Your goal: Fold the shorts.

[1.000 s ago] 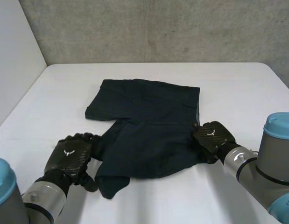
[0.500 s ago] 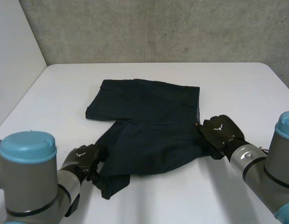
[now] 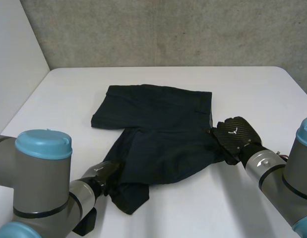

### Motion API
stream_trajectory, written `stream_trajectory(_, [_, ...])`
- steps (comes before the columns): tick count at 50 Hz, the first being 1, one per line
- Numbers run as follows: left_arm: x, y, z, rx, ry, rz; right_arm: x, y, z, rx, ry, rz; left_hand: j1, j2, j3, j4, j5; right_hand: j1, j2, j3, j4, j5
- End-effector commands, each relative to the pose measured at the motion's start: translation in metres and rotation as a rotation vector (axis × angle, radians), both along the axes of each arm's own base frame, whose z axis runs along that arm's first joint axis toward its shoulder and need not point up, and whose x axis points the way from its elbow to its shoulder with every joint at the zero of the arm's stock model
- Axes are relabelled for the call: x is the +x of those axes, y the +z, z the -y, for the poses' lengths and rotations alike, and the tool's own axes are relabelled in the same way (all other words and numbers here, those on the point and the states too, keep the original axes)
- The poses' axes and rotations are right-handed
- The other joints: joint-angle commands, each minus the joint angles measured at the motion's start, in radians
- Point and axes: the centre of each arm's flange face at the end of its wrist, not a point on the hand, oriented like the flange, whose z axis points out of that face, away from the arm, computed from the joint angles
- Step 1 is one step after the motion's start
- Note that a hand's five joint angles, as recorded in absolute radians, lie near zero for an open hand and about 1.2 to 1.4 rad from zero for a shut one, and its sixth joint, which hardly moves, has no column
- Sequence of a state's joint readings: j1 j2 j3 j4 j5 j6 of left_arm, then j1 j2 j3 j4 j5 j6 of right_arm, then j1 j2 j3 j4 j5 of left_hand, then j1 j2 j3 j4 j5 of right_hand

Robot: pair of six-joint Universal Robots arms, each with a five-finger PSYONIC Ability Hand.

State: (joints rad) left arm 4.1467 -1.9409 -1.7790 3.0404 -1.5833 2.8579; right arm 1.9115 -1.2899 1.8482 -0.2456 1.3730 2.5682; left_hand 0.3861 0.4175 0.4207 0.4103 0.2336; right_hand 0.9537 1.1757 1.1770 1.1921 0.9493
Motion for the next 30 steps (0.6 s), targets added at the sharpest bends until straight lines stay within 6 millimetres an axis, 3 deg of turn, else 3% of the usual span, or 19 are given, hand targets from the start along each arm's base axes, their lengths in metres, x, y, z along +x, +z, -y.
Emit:
stream_trajectory(1, [-0.006, 0.001, 0.001, 0.034, 0.01, -0.016, 0.0, -0.002, 0.0, -0.002, 0.004, -0.012, -0.011, -0.042, -0.046, -0.035, -0.033, 0.443, 0.221, 0.219, 0.204, 0.272])
stream_trajectory(10, [-0.008, 0.007, 0.005, 0.027, 0.013, -0.023, -0.001, -0.004, -0.002, -0.016, 0.016, -0.041, -0.008, -0.04, -0.043, -0.032, -0.03, 0.443, 0.221, 0.219, 0.204, 0.272])
stream_trajectory(14, [-0.01, -0.001, 0.009, 0.039, 0.021, -0.008, 0.0, -0.004, -0.002, -0.017, 0.018, -0.042, 0.34, 0.309, 0.305, 0.316, 0.318, 0.443, 0.221, 0.219, 0.204, 0.272])
stream_trajectory(15, [-0.011, -0.01, 0.011, 0.053, 0.022, 0.006, 0.0, -0.004, -0.003, -0.017, 0.02, -0.042, 0.696, 0.664, 0.661, 0.672, 0.674, 0.443, 0.221, 0.219, 0.204, 0.272])
stream_trajectory(17, [-0.012, -0.015, 0.016, 0.046, 0.029, 0.024, 0.0, -0.003, -0.002, -0.018, 0.018, -0.042, 0.985, 0.954, 0.951, 0.961, 0.963, 0.443, 0.221, 0.219, 0.204, 0.272])
stream_trajectory(20, [-0.013, -0.012, 0.027, 0.006, 0.07, 0.054, 0.0, -0.001, 0.0, -0.023, 0.015, -0.042, 1.01, 0.979, 0.976, 0.986, 0.988, 0.443, 0.221, 0.219, 0.204, 0.272])
stream_trajectory(22, [-0.011, -0.003, 0.03, -0.037, 0.083, 0.084, 0.0, 0.003, 0.001, -0.03, 0.015, -0.044, 1.01, 0.979, 0.976, 0.986, 0.988, 0.443, 0.221, 0.219, 0.204, 0.272])
stream_trajectory(26, [-0.002, 0.056, 0.025, -0.278, -0.074, 0.272, -0.001, 0.022, 0.0, -0.075, 0.026, -0.072, 1.01, 0.979, 0.976, 0.986, 0.988, 0.443, 0.221, 0.219, 0.204, 0.272])
stream_trajectory(30, [0.007, 0.079, 0.01, -0.45, -0.246, 0.488, -0.005, 0.035, -0.012, -0.039, 0.054, -0.149, 1.01, 0.979, 0.976, 0.986, 0.988, 0.443, 0.221, 0.219, 0.204, 0.272])
